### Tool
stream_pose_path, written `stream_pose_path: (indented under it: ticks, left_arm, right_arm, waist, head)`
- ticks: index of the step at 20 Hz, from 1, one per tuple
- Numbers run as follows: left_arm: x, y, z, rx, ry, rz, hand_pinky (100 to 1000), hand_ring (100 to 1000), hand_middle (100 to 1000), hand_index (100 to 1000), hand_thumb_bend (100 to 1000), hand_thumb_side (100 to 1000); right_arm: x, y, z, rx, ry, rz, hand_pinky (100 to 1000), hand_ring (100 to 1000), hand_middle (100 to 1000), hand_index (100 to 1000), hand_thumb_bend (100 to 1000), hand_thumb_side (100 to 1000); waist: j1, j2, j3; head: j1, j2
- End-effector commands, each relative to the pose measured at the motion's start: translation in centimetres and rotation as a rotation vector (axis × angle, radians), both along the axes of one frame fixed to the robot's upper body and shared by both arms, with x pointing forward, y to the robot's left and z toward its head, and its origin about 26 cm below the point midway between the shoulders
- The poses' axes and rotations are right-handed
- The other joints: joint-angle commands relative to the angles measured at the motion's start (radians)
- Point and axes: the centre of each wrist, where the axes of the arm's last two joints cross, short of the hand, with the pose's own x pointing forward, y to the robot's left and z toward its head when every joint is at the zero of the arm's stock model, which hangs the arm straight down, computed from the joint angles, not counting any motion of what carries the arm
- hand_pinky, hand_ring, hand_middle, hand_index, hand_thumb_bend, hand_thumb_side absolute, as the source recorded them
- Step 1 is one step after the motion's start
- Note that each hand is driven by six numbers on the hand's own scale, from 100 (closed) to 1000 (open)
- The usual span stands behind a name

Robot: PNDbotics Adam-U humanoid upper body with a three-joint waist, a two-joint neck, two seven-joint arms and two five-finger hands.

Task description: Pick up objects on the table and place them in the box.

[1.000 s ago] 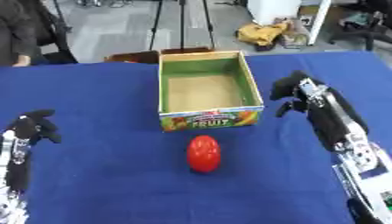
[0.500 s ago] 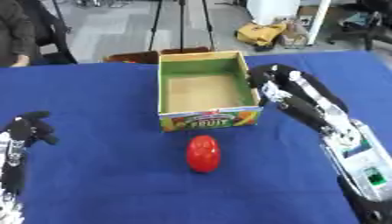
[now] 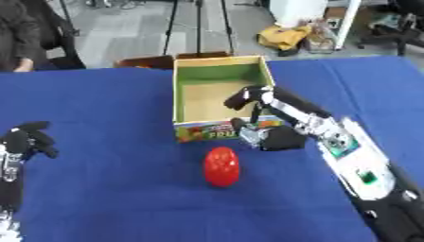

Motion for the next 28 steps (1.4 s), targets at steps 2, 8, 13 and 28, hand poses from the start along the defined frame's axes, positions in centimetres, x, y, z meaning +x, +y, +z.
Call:
stream_pose_path:
  ticks: [2,8,13,28]
  left_arm:
    - [0.1,0.0,0.9,0.006,-0.028,-0.012,514,386,445,712,708,939]
    - [0.1,0.0,0.9,0.008,-0.027,-0.015,514,386,445,712,710,939]
    - [0.1,0.0,0.9,0.009,-0.025,-0.016,514,385,444,712,713,939]
    - [0.1,-0.2,1.0,0.012,-0.024,-0.026,515,382,443,712,712,940]
  right_arm:
    - [0.5,0.3,0.3,-0.088,-0.044,0.021,553,793,751,838,100,472]
    - [1.1,0.4,-0.7,-0.161,-0.028,0.040,568,801,761,843,133,502]
    - [1.4,0.4,-1.4,-0.220,-0.006,0.053,571,799,762,840,311,578]
    - [2.2,0.8,-2.7,-0.275,0.028,0.068,571,795,764,844,339,633]
  waist:
    - [-0.001,-0.014,0.003]
    - [-0.001,-0.013,0.006]
    - [-0.001,-0.012,0.013]
    - [0.001,-0.006,0.028]
  head:
    - [-0.003,0.006]
    - [-0.004,0.008]
    - [-0.004,0.009]
    - [-0.010,0.006]
